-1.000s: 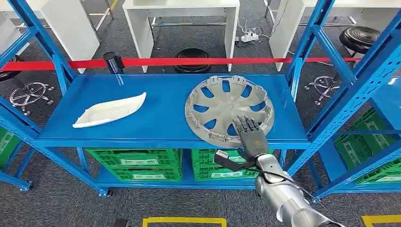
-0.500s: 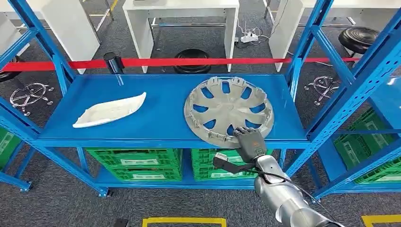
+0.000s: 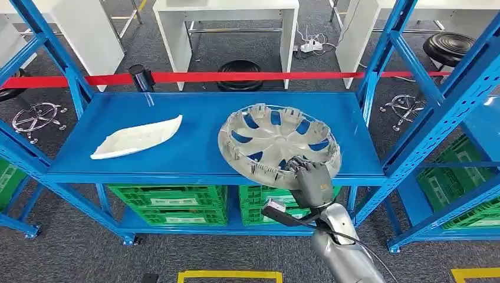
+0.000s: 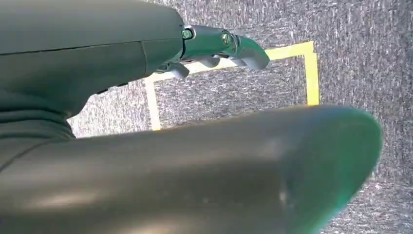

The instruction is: Take the parts from the cabinet and place them on the table.

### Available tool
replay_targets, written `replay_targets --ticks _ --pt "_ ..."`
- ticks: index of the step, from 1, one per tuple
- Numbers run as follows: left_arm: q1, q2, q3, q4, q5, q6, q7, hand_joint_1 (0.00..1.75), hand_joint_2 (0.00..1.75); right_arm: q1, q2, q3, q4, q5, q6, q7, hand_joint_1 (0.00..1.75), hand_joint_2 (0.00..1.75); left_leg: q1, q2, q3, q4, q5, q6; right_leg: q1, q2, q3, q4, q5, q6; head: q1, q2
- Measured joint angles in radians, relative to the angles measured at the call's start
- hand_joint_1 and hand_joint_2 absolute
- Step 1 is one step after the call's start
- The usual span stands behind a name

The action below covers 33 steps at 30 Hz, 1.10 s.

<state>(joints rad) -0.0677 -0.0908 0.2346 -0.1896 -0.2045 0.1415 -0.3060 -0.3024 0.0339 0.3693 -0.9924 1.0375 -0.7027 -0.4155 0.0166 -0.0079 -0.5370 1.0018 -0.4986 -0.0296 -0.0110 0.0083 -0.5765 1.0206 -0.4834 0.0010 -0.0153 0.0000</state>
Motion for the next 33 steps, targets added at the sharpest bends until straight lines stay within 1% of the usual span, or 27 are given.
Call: replay_targets --ticks 2,5,8,12,14,16,18,22,24,29,32,33 --pt "0.001 0.001 0.000 0.000 0.000 0.002 -0.007 0.00 0.00 0.032 -0.003 0.000 -0.074 -0.059 0.000 -0.030 1.75 1.75 0.000 0.000 0.000 0.000 0.000 0.000 0.000 0.000 0.000 0.000 0.000 0.000 0.000 0.000" --pt "0.004 0.003 0.001 0.000 0.000 0.003 -0.019 0.00 0.00 0.073 -0.009 0.003 -0.174 -0.185 0.001 -0.085 1.75 1.75 0.000 0.000 0.000 0.000 0.000 0.000 0.000 0.000 0.000 0.000 0.000 0.000 0.000 0.000" --pt "0.007 0.003 0.002 0.001 0.000 0.012 -0.026 0.00 0.00 0.107 -0.016 0.007 -0.257 -0.294 0.015 -0.131 1.75 1.75 0.000 0.000 0.000 0.000 0.000 0.000 0.000 0.000 0.000 0.000 0.000 0.000 0.000 0.000" --pt "0.012 0.003 0.002 0.001 0.000 0.023 -0.027 0.00 0.00 0.145 -0.027 0.013 -0.351 -0.429 0.061 -0.193 1.75 1.75 0.000 0.000 0.000 0.000 0.000 0.000 0.000 0.000 0.000 0.000 0.000 0.000 0.000 0.000" --pt "0.013 0.003 0.003 0.002 0.000 0.030 -0.027 0.00 0.00 0.159 -0.036 0.019 -0.392 -0.502 0.097 -0.219 1.75 1.75 0.000 0.000 -0.001 0.000 0.000 0.000 0.000 0.000 -0.001 0.000 0.000 0.000 0.000 0.000" --pt "0.014 0.003 0.003 0.002 0.000 0.035 -0.027 0.00 0.00 0.175 -0.047 0.026 -0.438 -0.600 0.164 -0.255 1.75 1.75 0.000 -0.001 -0.001 0.000 0.000 0.000 0.000 -0.001 -0.001 0.000 0.000 0.000 0.000 0.000" --pt "0.015 0.003 0.006 0.002 0.000 0.037 -0.026 0.00 0.00 0.186 -0.056 0.030 -0.479 -0.667 0.213 -0.276 1.75 1.75 0.000 -0.001 -0.002 0.000 0.000 0.000 0.000 -0.001 -0.002 0.000 0.000 0.000 0.000 0.000" --pt "0.015 0.003 0.013 0.002 -0.002 0.037 -0.024 0.00 0.00 0.192 -0.076 0.036 -0.551 -0.825 0.353 -0.282 1.75 1.75 0.000 0.000 -0.002 0.000 0.000 0.000 0.000 -0.001 -0.002 0.000 0.000 0.000 0.000 0.000" --pt "0.015 0.003 0.018 0.002 -0.002 0.037 -0.025 0.00 0.00 0.192 -0.085 0.036 -0.582 -0.916 0.456 -0.282 1.75 1.75 0.000 0.000 -0.002 0.000 0.000 0.000 0.000 -0.001 -0.002 0.000 0.000 0.000 0.000 0.000" --pt "0.015 0.003 0.019 0.002 -0.002 0.037 -0.037 0.00 0.00 0.199 -0.091 0.030 -0.611 -1.054 0.666 -0.282 1.75 1.75 0.000 -0.001 -0.002 0.000 0.000 0.000 0.000 -0.001 -0.002 0.000 0.000 0.000 0.000 0.000" --pt "0.015 0.003 0.025 0.002 -0.002 0.037 -0.047 0.00 0.00 0.208 -0.095 0.023 -0.611 -1.118 0.778 -0.280 1.75 1.75 0.000 -0.001 -0.002 0.000 0.000 0.000 0.000 -0.001 -0.002 0.000 0.000 0.000 0.000 0.000" --pt "0.016 0.003 0.027 0.002 -0.002 0.037 -0.052 0.00 0.00 0.212 -0.096 0.023 -0.611 -1.129 0.798 -0.278 1.75 1.75 0.000 -0.001 -0.002 0.000 0.000 0.000 0.000 -0.001 -0.002 0.000 0.000 0.000 0.000 0.000"
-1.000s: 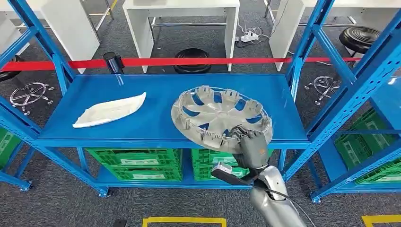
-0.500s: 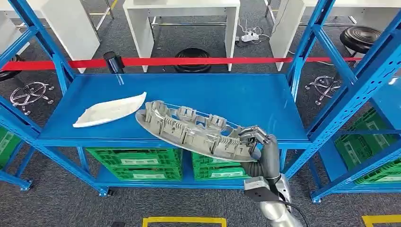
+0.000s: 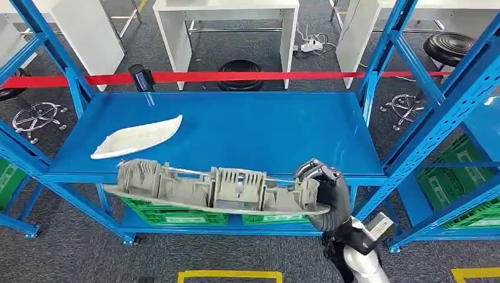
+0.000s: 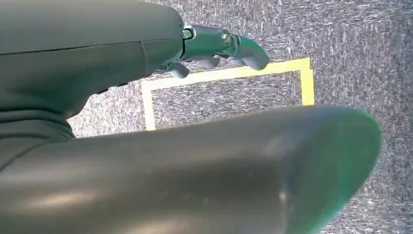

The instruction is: Take the parts from the cabinet and place them on the table.

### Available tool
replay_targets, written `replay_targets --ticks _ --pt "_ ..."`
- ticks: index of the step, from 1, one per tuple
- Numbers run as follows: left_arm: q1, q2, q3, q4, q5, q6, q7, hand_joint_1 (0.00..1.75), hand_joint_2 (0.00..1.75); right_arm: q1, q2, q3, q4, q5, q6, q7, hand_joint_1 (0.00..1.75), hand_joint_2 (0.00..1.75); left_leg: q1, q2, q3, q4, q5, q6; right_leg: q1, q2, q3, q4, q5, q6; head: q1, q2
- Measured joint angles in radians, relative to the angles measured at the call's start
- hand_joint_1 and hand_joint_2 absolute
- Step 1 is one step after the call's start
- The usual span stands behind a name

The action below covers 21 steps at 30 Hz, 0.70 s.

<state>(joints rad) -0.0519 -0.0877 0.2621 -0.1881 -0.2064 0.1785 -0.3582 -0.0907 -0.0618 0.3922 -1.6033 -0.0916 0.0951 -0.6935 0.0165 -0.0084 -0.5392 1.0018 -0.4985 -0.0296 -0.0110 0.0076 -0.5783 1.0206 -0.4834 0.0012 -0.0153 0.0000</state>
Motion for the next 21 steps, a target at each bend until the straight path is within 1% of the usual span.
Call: replay_targets --ticks 3,6,10,13,15,18,21 --pt "0.000 0.000 0.002 0.000 -0.010 -0.007 -0.019 0.00 0.00 0.008 -0.004 -0.006 0.001 -0.033 0.073 0.018 1.75 1.75 0.000 0.000 0.000 0.000 0.000 0.000 0.000 0.000 0.000 0.000 0.000 0.000 0.000 0.000" --pt "0.000 0.000 0.008 0.000 -0.010 -0.007 -0.010 0.00 0.00 0.016 -0.011 -0.009 0.003 -0.016 0.116 0.023 1.75 1.75 0.000 0.000 0.000 0.000 0.000 0.000 0.000 0.000 0.000 0.000 0.000 0.000 0.000 0.000" --pt "-0.001 -0.001 0.008 0.000 -0.017 -0.001 0.008 0.00 0.00 0.033 -0.013 -0.008 0.006 0.024 0.143 0.011 1.75 1.75 0.000 0.000 0.000 0.000 0.000 0.000 0.000 0.000 0.000 0.000 0.000 0.000 0.000 0.000" --pt "-0.002 -0.002 0.008 0.000 -0.018 0.003 0.007 0.00 0.00 0.041 -0.013 0.002 0.007 0.060 0.157 0.009 1.75 1.75 0.000 0.000 0.000 0.000 0.000 0.000 0.000 0.000 0.000 0.000 0.000 0.000 0.000 0.000" --pt "-0.003 -0.002 0.008 0.000 -0.018 0.012 0.007 0.00 0.00 0.042 -0.013 0.013 0.013 0.081 0.167 0.010 1.75 1.75 0.000 0.000 0.000 0.001 0.000 0.001 -0.004 0.000 0.000 -0.001 0.000 0.000 0.000 0.000" --pt "-0.004 -0.002 0.008 0.000 -0.022 0.027 0.013 0.00 0.00 0.037 -0.013 0.028 0.028 0.106 0.179 0.011 1.75 1.75 -0.002 0.000 -0.002 0.001 -0.001 0.002 -0.006 0.000 0.000 -0.001 0.001 0.001 0.000 0.000" --pt "-0.004 -0.002 0.012 0.000 -0.021 0.036 0.014 0.00 0.00 0.022 -0.013 0.045 0.054 0.114 0.187 0.015 1.75 1.75 -0.005 0.000 -0.003 0.004 -0.002 0.005 -0.008 0.000 0.000 -0.001 0.002 0.004 0.000 0.000"
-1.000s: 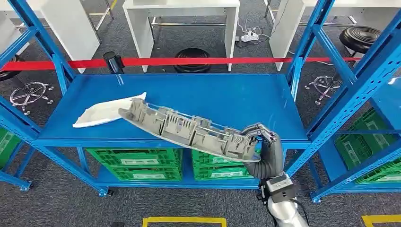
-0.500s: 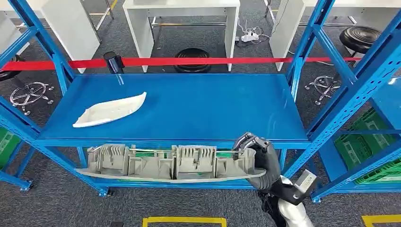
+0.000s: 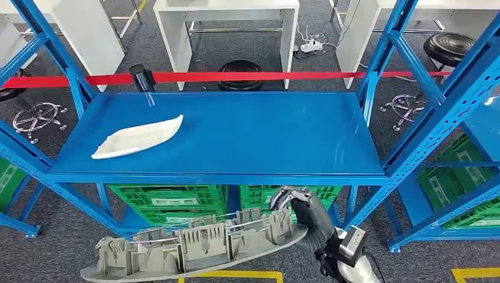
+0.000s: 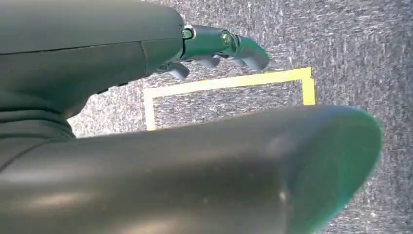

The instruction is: Take the parts from the cabinet and place them on the table.

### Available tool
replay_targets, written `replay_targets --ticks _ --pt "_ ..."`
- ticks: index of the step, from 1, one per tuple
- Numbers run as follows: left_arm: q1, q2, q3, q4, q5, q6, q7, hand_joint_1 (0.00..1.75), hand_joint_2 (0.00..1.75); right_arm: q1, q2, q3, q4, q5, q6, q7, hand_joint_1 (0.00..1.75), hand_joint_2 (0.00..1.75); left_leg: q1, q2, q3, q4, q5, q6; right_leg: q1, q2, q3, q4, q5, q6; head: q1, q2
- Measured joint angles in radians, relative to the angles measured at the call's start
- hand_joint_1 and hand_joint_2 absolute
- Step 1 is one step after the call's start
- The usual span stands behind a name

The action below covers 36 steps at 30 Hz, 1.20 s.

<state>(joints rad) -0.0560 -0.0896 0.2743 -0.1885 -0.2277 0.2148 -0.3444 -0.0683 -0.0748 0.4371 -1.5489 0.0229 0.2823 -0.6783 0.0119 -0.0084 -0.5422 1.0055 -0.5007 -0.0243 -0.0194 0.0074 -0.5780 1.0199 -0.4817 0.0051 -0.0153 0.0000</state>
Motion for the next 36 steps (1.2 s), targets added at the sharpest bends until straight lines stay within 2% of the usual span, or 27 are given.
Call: replay_targets --ticks 3,6,7,8,9,11,12,13,14,15,16,17,18,19,22,23,24,25,27,28,29,30,32,33,34,36 --pt "0.001 0.000 0.004 0.000 0.004 0.000 -0.007 0.00 0.00 -0.017 0.000 0.016 0.034 0.006 -0.002 0.003 1.75 1.75 -0.003 0.000 -0.003 0.005 -0.002 0.006 -0.003 0.000 0.000 0.000 0.001 0.007 0.000 0.000" --pt "0.002 0.000 0.012 0.000 0.014 0.000 -0.007 0.00 0.00 -0.029 0.000 0.026 0.057 0.009 -0.022 0.005 1.75 1.75 -0.008 0.000 -0.007 0.008 -0.001 0.018 -0.007 -0.001 0.001 -0.006 0.005 0.018 0.000 0.000" --pt "0.002 -0.001 0.015 0.000 0.015 0.000 -0.007 0.00 0.00 -0.033 0.000 0.029 0.061 0.010 -0.029 0.005 1.75 1.75 -0.004 0.000 -0.002 -0.004 0.007 0.026 -0.003 0.000 0.002 -0.009 0.007 0.024 0.000 0.000" --pt "0.002 -0.005 0.018 0.000 0.016 0.000 -0.005 0.00 0.00 -0.037 0.000 0.031 0.066 0.011 -0.037 0.005 1.75 1.75 0.004 0.004 0.006 -0.013 0.020 0.030 -0.007 -0.002 0.000 0.003 -0.004 0.024 0.001 0.000" --pt "0.001 -0.005 0.022 0.000 0.018 -0.003 -0.004 0.00 0.00 -0.042 0.000 0.033 0.071 0.010 -0.043 0.005 1.75 1.75 0.005 0.005 0.004 -0.017 0.025 0.038 -0.004 -0.003 -0.021 0.050 -0.046 0.023 0.006 0.000" --pt "0.002 -0.007 0.023 0.000 0.022 -0.006 0.000 0.00 0.00 -0.044 0.000 0.035 0.080 0.008 -0.047 0.002 1.75 1.75 0.005 0.005 -0.005 -0.013 0.027 0.039 -0.004 -0.003 -0.091 0.209 -0.130 0.027 0.013 0.000" --pt "0.003 -0.007 0.025 0.000 0.023 -0.006 0.003 0.00 0.00 -0.042 0.000 0.035 0.085 0.005 -0.048 0.001 1.75 1.75 0.005 0.006 -0.010 -0.009 0.027 0.039 -0.004 -0.003 -0.122 0.278 -0.156 0.029 0.013 0.000" --pt "0.004 -0.008 0.028 0.001 0.023 -0.009 0.005 0.00 0.00 -0.040 0.000 0.036 0.089 0.000 -0.048 -0.002 1.75 1.75 0.005 0.006 -0.015 -0.004 0.027 0.038 -0.005 -0.003 -0.135 0.310 -0.159 0.029 0.015 0.000" --pt "0.004 -0.009 0.029 0.001 0.023 -0.012 0.005 0.00 0.00 -0.039 0.000 0.038 0.091 -0.003 -0.044 -0.003 1.75 1.75 0.006 0.006 -0.020 0.000 0.027 0.038 -0.007 -0.003 -0.124 0.289 -0.137 0.030 0.016 0.000" --pt "0.004 -0.010 0.029 0.002 0.023 -0.014 0.005 0.00 0.00 -0.038 0.000 0.038 0.092 -0.008 -0.043 -0.006 1.75 1.75 0.008 0.005 -0.023 0.006 0.026 0.035 -0.009 -0.003 -0.091 0.229 -0.101 0.031 0.016 0.000" --pt "0.003 -0.011 0.030 0.002 0.023 -0.016 0.005 0.00 0.00 -0.039 0.000 0.038 0.092 -0.013 -0.042 -0.009 1.75 1.75 0.011 0.003 -0.027 0.013 0.024 0.029 -0.010 -0.004 -0.041 0.134 -0.057 0.031 0.017 0.000" --pt "0.003 -0.011 0.030 0.002 0.023 -0.017 0.005 0.00 0.00 -0.041 0.000 0.038 0.092 -0.014 -0.042 -0.009 1.75 1.75 0.013 0.002 -0.031 0.023 0.021 0.020 -0.013 -0.004 0.012 0.036 -0.027 0.033 0.019 0.000" --pt "0.002 -0.010 0.030 0.002 0.023 -0.017 0.005 0.00 0.00 -0.041 0.000 0.039 0.094 -0.014 -0.042 -0.009 1.75 1.75 0.007 0.001 -0.038 0.028 0.021 0.009 -0.003 0.000 0.010 0.035 -0.039 0.025 0.019 0.000" --pt "0.003 -0.010 0.030 0.001 0.023 -0.018 0.005 0.00 0.00 -0.041 0.000 0.040 0.094 -0.013 -0.043 -0.011 1.75 1.75 0.006 0.000 -0.041 0.032 0.022 0.001 -0.006 0.002 0.006 0.031 -0.031 0.013 0.019 0.000" --pt "0.004 -0.010 0.030 0.002 0.016 -0.022 0.005 0.00 0.00 -0.035 -0.002 0.040 0.095 -0.014 -0.041 -0.012 1.75 1.75 0.012 -0.002 -0.043 0.020 0.039 -0.023 0.000 0.002 -0.007 0.030 -0.017 -0.010 0.016 0.000" --pt "0.005 -0.009 0.030 0.002 0.014 -0.023 0.005 0.00 0.00 -0.035 -0.002 0.040 0.095 -0.016 -0.035 -0.013 1.75 1.75 0.015 -0.002 -0.049 0.026 0.031 -0.027 -0.005 -0.002 -0.013 0.025 -0.008 -0.022 0.015 0.000" --pt "0.005 -0.008 0.030 0.002 0.014 -0.023 0.005 0.00 0.00 -0.034 -0.002 0.040 0.095 -0.018 -0.029 -0.013 1.75 1.75 0.014 0.002 -0.062 0.058 -0.010 -0.029 -0.004 -0.003 -0.020 0.023 -0.001 -0.028 0.011 0.000" --pt "0.004 -0.008 0.030 0.003 0.013 -0.024 0.005 0.00 0.00 -0.032 -0.002 0.040 0.095 -0.019 -0.024 -0.013 1.75 1.75 0.013 0.002 -0.084 0.121 -0.061 -0.031 -0.004 -0.003 -0.029 0.023 0.006 -0.031 0.002 0.000" --pt "0.004 -0.008 0.030 0.003 0.012 -0.025 0.005 0.00 0.00 -0.024 -0.003 0.040 0.095 -0.020 -0.021 -0.012 1.75 1.75 0.013 0.003 -0.137 0.279 -0.150 -0.033 0.002 -0.006 -0.051 0.024 0.021 -0.035 -0.003 0.000" --pt "0.005 -0.008 0.030 0.003 0.012 -0.025 0.005 0.00 0.00 -0.020 -0.003 0.040 0.095 -0.019 -0.021 -0.011 1.75 1.75 0.012 0.003 -0.144 0.323 -0.168 -0.031 0.005 -0.007 -0.063 0.025 0.030 -0.035 -0.004 0.000" --pt "0.005 -0.008 0.030 0.003 0.012 -0.025 0.005 0.00 0.00 -0.017 -0.003 0.040 0.095 -0.018 -0.021 -0.010 1.75 1.75 0.011 0.003 -0.125 0.312 -0.161 -0.028 0.007 -0.007 -0.074 0.025 0.039 -0.035 -0.005 0.000" --pt "0.004 -0.007 0.030 0.003 0.011 -0.025 0.005 0.00 0.00 -0.017 -0.003 0.040 0.095 -0.016 -0.021 -0.008 1.75 1.75 0.009 0.003 -0.080 0.253 -0.136 -0.022 0.009 -0.007 -0.084 0.025 0.048 -0.034 -0.006 0.000" --pt "0.002 -0.005 0.030 0.003 0.009 -0.024 0.005 0.00 0.00 -0.017 -0.003 0.040 0.095 -0.004 -0.026 -0.007 1.75 1.75 0.002 0.003 0.048 0.060 -0.079 -0.006 0.011 -0.006 -0.100 0.025 0.065 -0.030 -0.008 0.000" --pt "-0.003 -0.003 0.030 0.002 0.006 -0.024 0.006 0.00 0.00 -0.017 -0.003 0.040 0.094 0.006 -0.031 -0.007 1.75 1.75 -0.004 0.003 0.079 -0.007 -0.088 0.004 0.011 -0.006 -0.101 0.025 0.074 -0.025 -0.010 0.000" --pt "-0.003 -0.003 0.030 0.002 0.005 -0.024 0.008 0.00 0.00 -0.017 -0.004 0.040 0.094 0.016 -0.036 -0.006 1.75 1.75 -0.009 0.004 0.074 -0.007 -0.069 0.008 0.012 -0.006 -0.099 0.021 0.080 -0.016 -0.004 0.000" --pt "-0.003 -0.002 0.030 0.002 0.004 -0.024 0.011 0.00 0.00 -0.017 -0.003 0.040 0.094 0.030 -0.044 -0.005 1.75 1.75 -0.016 0.003 0.065 0.001 -0.059 0.022 0.006 -0.008 -0.098 0.011 0.097 -0.002 -0.007 0.000"
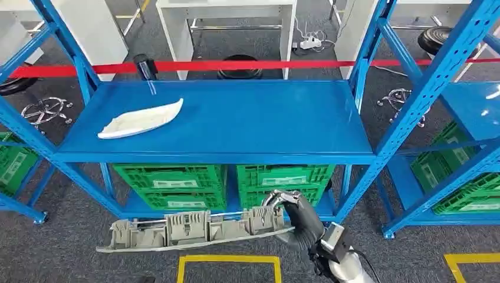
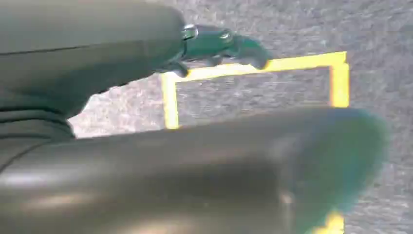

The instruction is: Take the parts from the cabinet and place them on the table.

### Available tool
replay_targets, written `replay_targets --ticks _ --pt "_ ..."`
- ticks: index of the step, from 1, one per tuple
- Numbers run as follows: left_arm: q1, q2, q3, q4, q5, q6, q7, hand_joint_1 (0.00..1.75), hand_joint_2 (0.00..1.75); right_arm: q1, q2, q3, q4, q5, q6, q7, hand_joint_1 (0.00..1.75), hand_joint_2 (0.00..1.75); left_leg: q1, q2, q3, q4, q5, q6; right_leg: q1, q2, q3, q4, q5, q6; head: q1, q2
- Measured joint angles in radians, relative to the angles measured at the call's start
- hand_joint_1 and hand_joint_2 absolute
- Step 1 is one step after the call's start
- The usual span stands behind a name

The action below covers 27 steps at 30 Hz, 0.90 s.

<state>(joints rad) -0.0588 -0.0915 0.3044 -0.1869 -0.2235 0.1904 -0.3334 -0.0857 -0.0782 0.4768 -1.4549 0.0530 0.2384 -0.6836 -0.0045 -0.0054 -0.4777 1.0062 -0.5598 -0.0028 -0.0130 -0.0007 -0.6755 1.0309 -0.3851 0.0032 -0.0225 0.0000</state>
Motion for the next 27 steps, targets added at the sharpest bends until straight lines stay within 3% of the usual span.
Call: replay_targets --ticks 1,2,3,5,6,7,8,9,11,12,13,14,16,17,18,19,21,22,23,24,25,26,27 --pt "0.001 0.001 0.000 0.000 -0.001 0.000 0.002 0.00 0.00 0.001 0.000 0.000 -0.001 0.002 0.000 0.000 1.75 1.75 -0.001 0.000 -0.004 -0.002 0.010 0.006 -0.001 0.000 0.001 -0.008 0.012 0.007 0.000 0.000" --pt "0.002 0.001 0.000 0.001 -0.001 0.000 0.003 0.00 0.00 0.001 -0.001 0.000 -0.002 0.005 -0.002 0.000 1.75 1.75 0.010 0.003 -0.013 -0.012 0.031 0.014 0.001 0.002 -0.007 -0.007 0.016 0.011 0.000 0.000" --pt "0.000 0.004 0.001 0.001 -0.001 0.001 0.003 0.00 0.00 0.005 -0.001 -0.001 -0.004 0.008 -0.002 0.000 1.75 1.75 0.010 0.006 -0.026 -0.014 0.045 0.022 0.001 0.004 -0.019 0.014 -0.032 0.013 0.002 0.000" --pt "0.001 0.006 0.005 0.000 -0.001 0.007 0.003 0.00 0.00 0.012 -0.001 -0.003 -0.010 0.010 -0.001 0.001 1.75 1.75 0.010 0.006 -0.056 -0.012 0.068 0.026 -0.001 0.004 -0.052 0.139 -0.162 0.019 0.013 0.000" --pt "0.002 0.006 0.006 0.000 -0.001 0.008 0.002 0.00 0.00 0.017 -0.001 -0.004 -0.013 0.010 0.000 0.001 1.75 1.75 0.009 0.008 -0.069 -0.008 0.079 0.027 -0.001 0.004 -0.068 0.219 -0.209 0.023 0.015 0.000" --pt "0.002 0.007 0.006 0.000 -0.001 0.009 0.002 0.00 0.00 0.021 -0.001 -0.005 -0.015 0.011 0.000 0.001 1.75 1.75 0.009 0.009 -0.087 -0.005 0.089 0.027 -0.001 0.004 -0.076 0.280 -0.230 0.025 0.016 0.000" --pt "0.003 0.009 0.007 0.000 -0.001 0.010 0.002 0.00 0.00 0.025 -0.001 -0.007 -0.016 0.013 0.000 0.001 1.75 1.75 0.009 0.010 -0.104 0.000 0.098 0.026 -0.001 0.003 -0.068 0.304 -0.220 0.026 0.018 0.000" --pt "0.003 0.012 0.009 0.000 -0.001 0.012 0.002 0.00 0.00 0.030 -0.001 -0.008 -0.018 0.017 -0.001 0.002 1.75 1.75 0.010 0.010 -0.122 0.005 0.107 0.023 -0.002 0.003 -0.033 0.283 -0.189 0.026 0.019 0.000" --pt "0.003 0.017 0.017 0.000 0.001 0.012 0.003 0.00 0.00 0.034 -0.002 -0.011 -0.025 0.024 -0.007 0.004 1.75 1.75 0.011 0.011 -0.150 0.018 0.121 0.016 -0.003 0.003 0.089 0.132 -0.137 0.023 0.022 0.000" --pt "0.002 0.021 0.018 0.000 0.002 0.011 0.004 0.00 0.00 0.033 -0.002 -0.014 -0.030 0.026 -0.010 0.004 1.75 1.75 0.011 0.011 -0.159 0.026 0.126 0.011 -0.002 0.003 0.152 0.042 -0.161 0.019 0.023 0.000" --pt "0.002 0.024 0.020 -0.002 0.003 0.010 0.005 0.00 0.00 0.034 -0.002 -0.016 -0.035 0.028 -0.015 0.005 1.75 1.75 0.007 0.009 -0.168 0.031 0.132 0.004 0.006 0.004 0.177 -0.009 -0.187 0.010 0.024 0.000" --pt "0.003 0.031 0.023 -0.002 0.009 0.008 0.006 0.00 0.00 0.041 -0.003 -0.019 -0.040 0.028 -0.026 0.004 1.75 1.75 0.008 0.009 -0.163 0.028 0.140 -0.004 0.007 0.006 0.167 0.003 -0.172 0.002 0.017 0.000" --pt "0.003 0.039 0.027 -0.002 0.011 0.004 0.013 0.00 0.00 0.046 -0.003 -0.029 -0.046 0.028 -0.045 0.003 1.75 1.75 0.012 0.008 -0.167 0.020 0.159 -0.019 0.011 0.006 0.162 0.000 -0.167 -0.013 0.019 0.000" --pt "0.006 0.043 0.032 -0.001 0.012 0.004 0.018 0.00 0.00 0.051 -0.004 -0.032 -0.050 0.029 -0.053 0.001 1.75 1.75 0.013 0.006 -0.171 0.018 0.165 -0.026 0.006 0.004 0.155 -0.009 -0.151 -0.024 0.020 0.000" --pt "0.007 0.047 0.036 -0.001 0.017 0.004 0.022 0.00 0.00 0.052 -0.004 -0.034 -0.051 0.030 -0.060 0.000 1.75 1.75 0.016 0.005 -0.177 0.032 0.133 -0.031 0.004 0.000 0.146 -0.010 -0.140 -0.031 0.019 0.000" --pt "0.008 0.047 0.039 -0.001 0.021 0.004 0.027 0.00 0.00 0.053 -0.004 -0.035 -0.053 0.029 -0.063 -0.002 1.75 1.75 0.016 0.006 -0.190 0.071 0.076 -0.035 0.004 0.001 0.132 -0.010 -0.128 -0.038 0.015 0.000" --pt "0.006 0.048 0.050 0.000 0.036 0.010 0.040 0.00 0.00 0.052 -0.004 -0.039 -0.055 0.021 -0.058 -0.005 1.75 1.75 0.018 0.006 -0.229 0.219 -0.043 -0.044 0.005 0.001 0.097 -0.010 -0.101 -0.039 0.006 0.000" --pt "0.006 0.048 0.054 0.000 0.042 0.013 0.045 0.00 0.00 0.047 -0.004 -0.040 -0.053 0.016 -0.051 -0.006 1.75 1.75 0.017 0.006 -0.241 0.288 -0.071 -0.046 0.006 0.001 0.078 -0.008 -0.087 -0.039 0.005 0.000" --pt "0.006 0.049 0.060 0.000 0.043 0.013 0.051 0.00 0.00 0.038 -0.003 -0.041 -0.046 0.010 -0.045 -0.008 1.75 1.75 0.017 0.006 -0.236 0.326 -0.063 -0.046 0.007 0.001 0.060 -0.007 -0.074 -0.038 0.004 0.000" --pt "0.006 0.049 0.064 0.000 0.043 0.013 0.054 0.00 0.00 0.030 -0.002 -0.041 -0.041 0.006 -0.043 -0.010 1.75 1.75 0.017 0.006 -0.213 0.321 -0.031 -0.044 0.007 0.001 0.043 -0.006 -0.061 -0.036 0.002 0.000" --pt "0.005 0.049 0.067 0.000 0.042 0.013 0.058 0.00 0.00 0.027 -0.002 -0.043 -0.039 0.002 -0.043 -0.011 1.75 1.75 0.017 0.006 -0.172 0.280 0.012 -0.041 0.007 0.000 0.027 -0.005 -0.049 -0.033 -0.001 0.000" --pt "0.004 0.049 0.067 -0.002 0.039 0.013 0.060 0.00 0.00 0.027 -0.002 -0.046 -0.039 -0.003 -0.044 -0.011 1.75 1.75 0.017 0.005 -0.114 0.210 0.040 -0.036 0.008 0.000 0.013 -0.004 -0.038 -0.029 -0.002 0.000" --pt "0.002 0.049 0.067 -0.002 0.035 0.013 0.062 0.00 0.00 0.029 -0.002 -0.052 -0.041 -0.013 -0.047 -0.012 1.75 1.75 0.015 0.005 -0.038 0.112 0.038 -0.028 0.008 0.000 0.005 -0.003 -0.026 -0.026 -0.003 0.000"
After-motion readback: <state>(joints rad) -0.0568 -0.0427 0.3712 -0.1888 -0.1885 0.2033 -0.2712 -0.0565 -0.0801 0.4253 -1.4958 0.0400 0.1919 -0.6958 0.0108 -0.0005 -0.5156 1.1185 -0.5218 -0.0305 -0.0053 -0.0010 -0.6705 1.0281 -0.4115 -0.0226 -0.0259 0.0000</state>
